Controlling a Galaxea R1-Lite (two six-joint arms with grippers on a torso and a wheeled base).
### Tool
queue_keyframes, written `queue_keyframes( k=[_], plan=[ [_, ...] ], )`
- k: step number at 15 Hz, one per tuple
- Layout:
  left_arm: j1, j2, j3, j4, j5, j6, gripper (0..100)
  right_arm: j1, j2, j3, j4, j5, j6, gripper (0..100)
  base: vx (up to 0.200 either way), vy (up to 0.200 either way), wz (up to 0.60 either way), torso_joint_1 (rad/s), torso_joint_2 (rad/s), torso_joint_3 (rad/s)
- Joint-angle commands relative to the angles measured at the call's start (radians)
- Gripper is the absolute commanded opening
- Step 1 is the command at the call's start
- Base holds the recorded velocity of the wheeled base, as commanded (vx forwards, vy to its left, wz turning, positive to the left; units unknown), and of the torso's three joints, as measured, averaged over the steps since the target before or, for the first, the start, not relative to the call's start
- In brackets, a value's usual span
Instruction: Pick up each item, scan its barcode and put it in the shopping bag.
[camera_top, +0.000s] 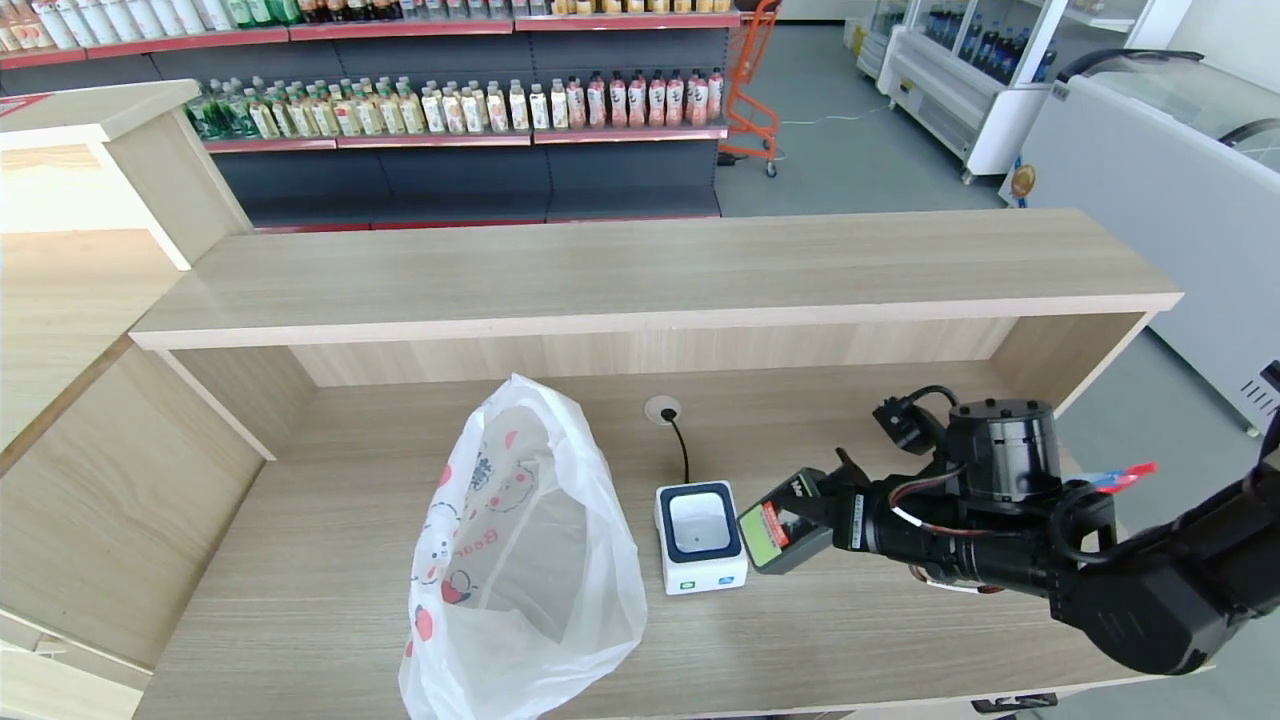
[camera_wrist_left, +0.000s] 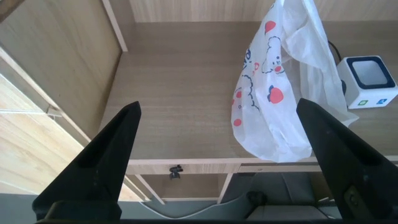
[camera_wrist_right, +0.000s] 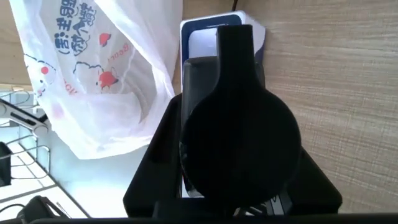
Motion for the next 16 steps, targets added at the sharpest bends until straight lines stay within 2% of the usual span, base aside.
queue_keyframes(
  k=[1,9,16],
  plan=[
    [0.0,0.0,0.0,0.0,0.001,-0.001,100,0.017,0.067,-0.02,-0.034,0.001,0.001,0,0.0,0.0,0.0,0.0,0.0,0.0],
    [0.0,0.0,0.0,0.0,0.001,-0.001,100,0.047,0.203,-0.164,-0.05,0.006,0.004,0,0.0,0.0,0.0,0.0,0.0,0.0],
    [0.0,0.0,0.0,0.0,0.001,-0.001,100,0.067,0.274,-0.187,-0.105,0.006,0.009,0,0.0,0.0,0.0,0.0,0.0,0.0]
  ],
)
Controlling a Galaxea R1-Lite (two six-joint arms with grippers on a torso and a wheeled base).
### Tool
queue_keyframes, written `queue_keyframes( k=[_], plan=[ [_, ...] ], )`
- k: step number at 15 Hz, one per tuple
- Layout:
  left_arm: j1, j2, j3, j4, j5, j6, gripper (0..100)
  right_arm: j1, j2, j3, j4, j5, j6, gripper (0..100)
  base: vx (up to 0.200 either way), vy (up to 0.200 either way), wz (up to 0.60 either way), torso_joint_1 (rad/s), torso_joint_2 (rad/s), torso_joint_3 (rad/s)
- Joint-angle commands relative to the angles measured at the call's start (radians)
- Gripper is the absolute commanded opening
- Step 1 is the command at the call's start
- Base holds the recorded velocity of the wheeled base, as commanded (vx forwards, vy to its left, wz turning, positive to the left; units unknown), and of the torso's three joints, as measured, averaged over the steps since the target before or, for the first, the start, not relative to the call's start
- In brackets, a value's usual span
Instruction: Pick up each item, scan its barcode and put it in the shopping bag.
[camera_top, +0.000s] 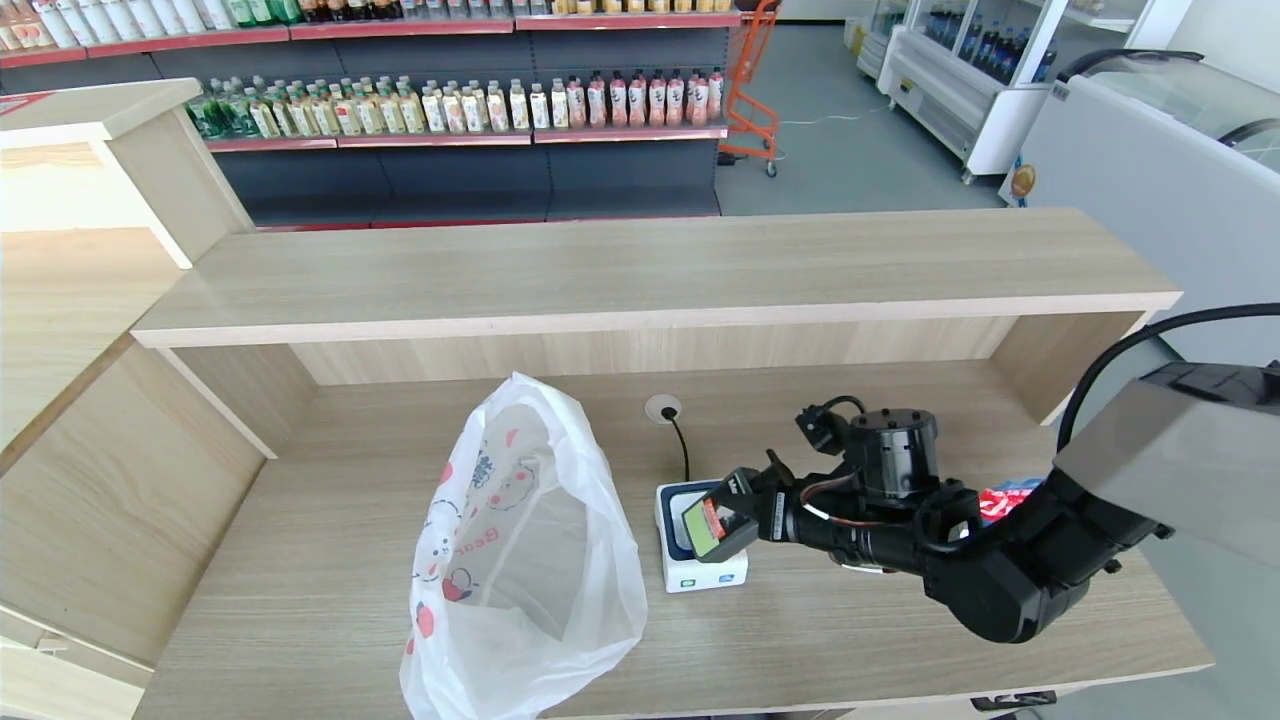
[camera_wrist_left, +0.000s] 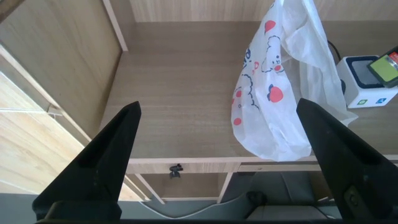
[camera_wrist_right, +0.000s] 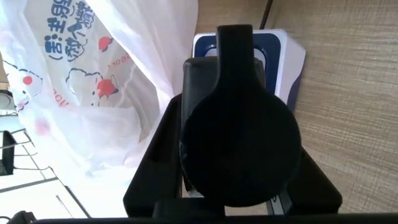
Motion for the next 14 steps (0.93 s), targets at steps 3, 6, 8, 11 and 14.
queue_keyframes(
  k=[3,6,8,11,14],
  plan=[
    [0.0,0.0,0.0,0.0,0.001,0.0,100,0.021,0.055,-0.003,-0.043,-0.002,-0.002,0,0.0,0.0,0.0,0.0,0.0,0.0],
    [0.0,0.0,0.0,0.0,0.001,0.0,100,0.022,0.064,-0.01,-0.046,-0.004,-0.004,0,0.0,0.0,0.0,0.0,0.0,0.0],
    [0.0,0.0,0.0,0.0,0.001,0.0,100,0.022,0.064,-0.008,-0.051,-0.004,-0.004,0,0.0,0.0,0.0,0.0,0.0,0.0],
    [0.0,0.0,0.0,0.0,0.001,0.0,100,0.022,0.065,-0.008,-0.055,-0.005,-0.002,0,0.0,0.0,0.0,0.0,0.0,0.0],
    [0.0,0.0,0.0,0.0,0.001,0.0,100,0.012,-0.024,0.003,-0.071,-0.007,0.055,0,0.0,0.0,0.0,0.0,0.0,0.0]
  ],
)
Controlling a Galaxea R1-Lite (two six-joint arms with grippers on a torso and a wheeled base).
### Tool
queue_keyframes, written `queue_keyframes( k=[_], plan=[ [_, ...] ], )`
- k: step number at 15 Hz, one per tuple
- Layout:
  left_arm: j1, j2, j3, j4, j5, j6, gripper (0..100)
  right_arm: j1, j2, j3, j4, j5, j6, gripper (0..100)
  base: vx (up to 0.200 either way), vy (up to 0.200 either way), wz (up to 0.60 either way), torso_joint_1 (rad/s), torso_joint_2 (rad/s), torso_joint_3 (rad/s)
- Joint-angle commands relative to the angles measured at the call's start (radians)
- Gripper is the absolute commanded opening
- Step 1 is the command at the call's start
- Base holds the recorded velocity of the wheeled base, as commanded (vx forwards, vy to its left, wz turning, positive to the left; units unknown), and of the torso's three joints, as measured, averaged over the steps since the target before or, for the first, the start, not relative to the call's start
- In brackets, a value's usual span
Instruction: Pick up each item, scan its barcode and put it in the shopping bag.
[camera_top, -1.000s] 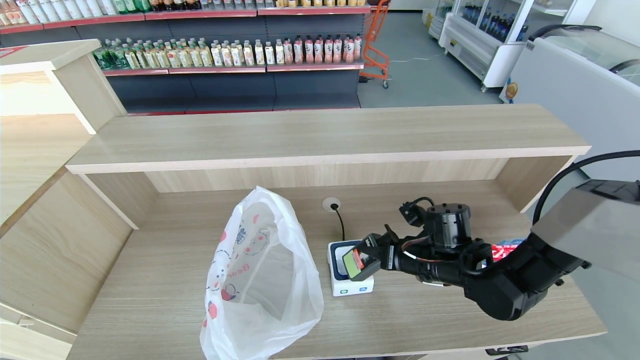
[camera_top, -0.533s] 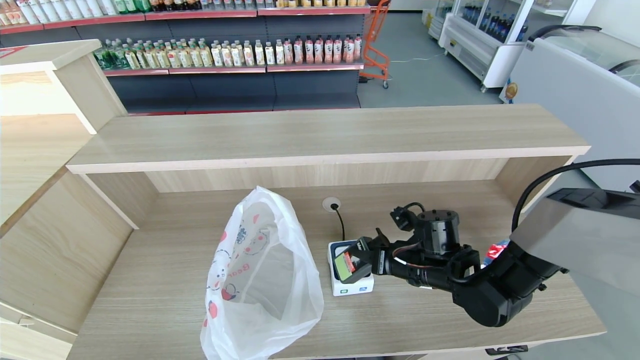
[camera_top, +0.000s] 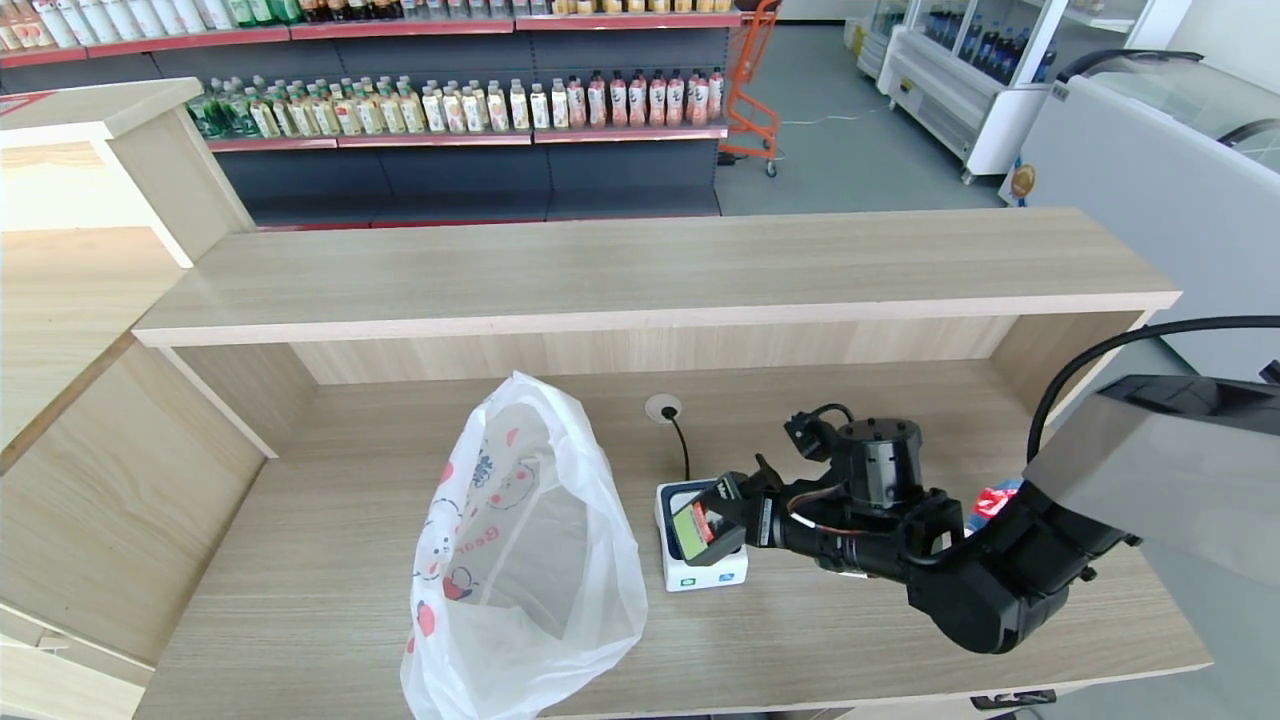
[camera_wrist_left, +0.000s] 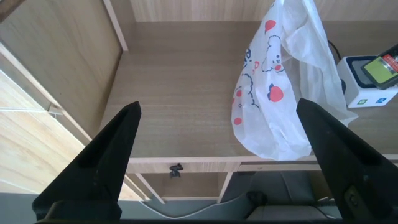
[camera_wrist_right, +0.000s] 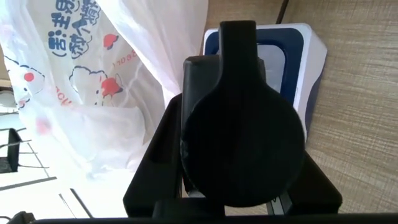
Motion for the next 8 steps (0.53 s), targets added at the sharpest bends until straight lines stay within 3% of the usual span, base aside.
queue_keyframes(
  k=[1,4,6,8],
  plan=[
    [0.0,0.0,0.0,0.0,0.001,0.0,100,-0.017,-0.09,0.004,-0.005,0.001,0.052,0,0.0,0.0,0.0,0.0,0.0,0.0],
    [0.0,0.0,0.0,0.0,0.001,0.0,100,-0.063,-0.285,0.074,0.017,0.001,0.01,0,0.0,0.0,0.0,0.0,0.0,0.0],
    [0.0,0.0,0.0,0.0,0.001,0.003,100,-0.067,-0.432,0.198,0.015,0.001,-0.105,0,0.0,0.0,0.0,0.0,0.0,0.0],
    [0.0,0.0,0.0,0.0,0.001,0.003,100,-0.067,-0.498,0.261,0.015,0.001,-0.131,0,0.0,0.0,0.0,0.0,0.0,0.0]
  ],
)
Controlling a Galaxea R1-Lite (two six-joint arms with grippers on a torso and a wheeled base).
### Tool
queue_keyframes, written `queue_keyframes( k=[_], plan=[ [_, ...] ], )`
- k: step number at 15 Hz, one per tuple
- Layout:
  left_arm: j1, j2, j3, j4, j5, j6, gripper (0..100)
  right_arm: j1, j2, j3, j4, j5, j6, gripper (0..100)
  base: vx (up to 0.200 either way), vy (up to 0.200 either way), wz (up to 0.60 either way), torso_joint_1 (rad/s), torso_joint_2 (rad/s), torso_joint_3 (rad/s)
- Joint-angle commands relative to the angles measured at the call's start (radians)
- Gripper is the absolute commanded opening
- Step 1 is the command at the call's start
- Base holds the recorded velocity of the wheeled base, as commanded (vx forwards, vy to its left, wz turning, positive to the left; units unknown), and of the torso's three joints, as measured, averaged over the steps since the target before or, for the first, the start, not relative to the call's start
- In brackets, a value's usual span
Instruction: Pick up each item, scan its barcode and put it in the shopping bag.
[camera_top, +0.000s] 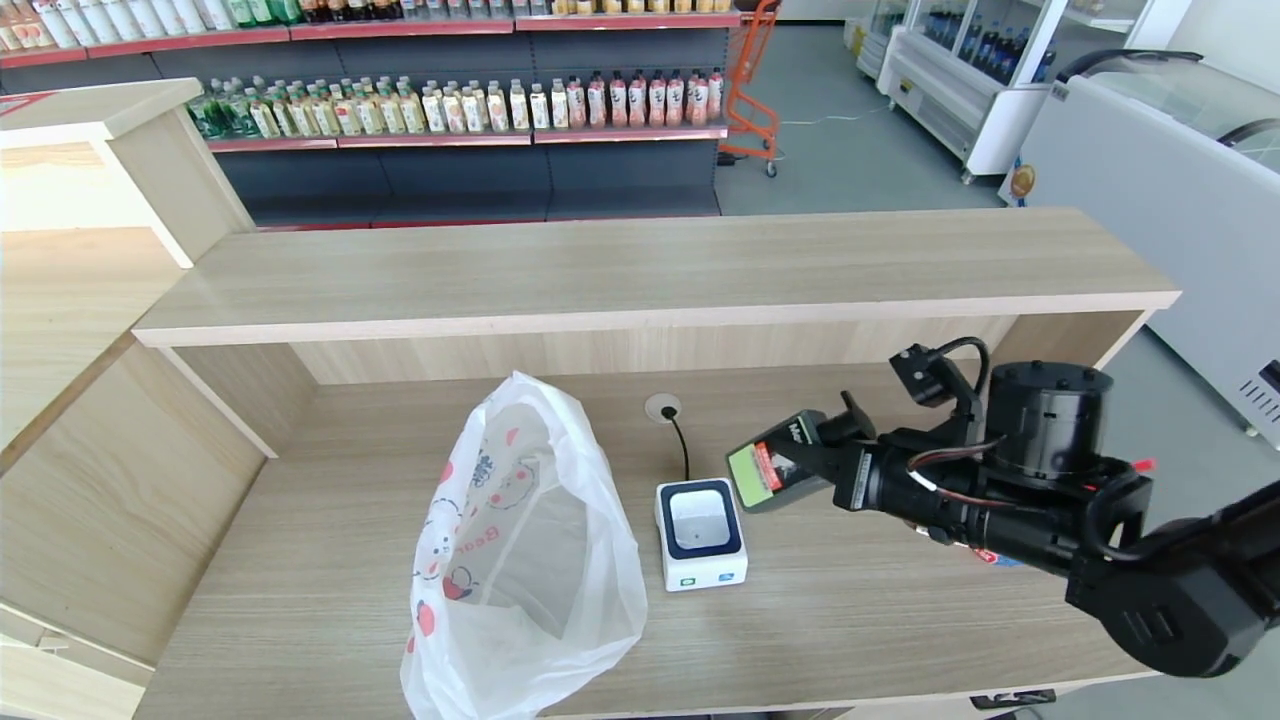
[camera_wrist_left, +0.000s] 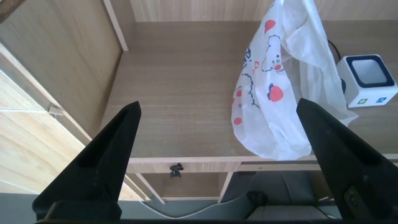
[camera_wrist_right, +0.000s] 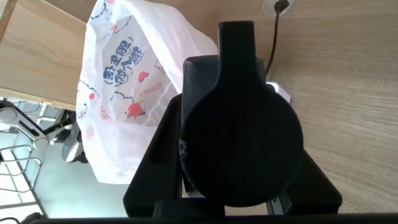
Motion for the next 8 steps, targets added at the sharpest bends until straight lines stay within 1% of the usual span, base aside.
queue_keyframes(
  k=[1,4,7,8],
  plan=[
    [0.0,0.0,0.0,0.0,0.0,-0.001,100,-0.006,-0.145,0.086,0.0,0.001,-0.025,0,0.0,0.0,0.0,0.0,0.0,0.0],
    [0.0,0.0,0.0,0.0,0.0,-0.001,100,-0.006,-0.177,0.133,0.001,-0.001,-0.027,0,-0.2,0.0,0.0,0.007,0.01,0.004],
    [0.0,0.0,0.0,0.0,0.0,-0.006,100,-0.006,-0.202,0.17,0.001,-0.001,-0.032,0,0.0,0.0,0.0,0.0,0.0,0.0],
    [0.0,0.0,0.0,0.0,0.0,-0.003,100,-0.006,-0.205,0.176,0.001,-0.001,-0.032,0,0.0,0.0,0.0,0.0,0.0,0.0]
  ],
)
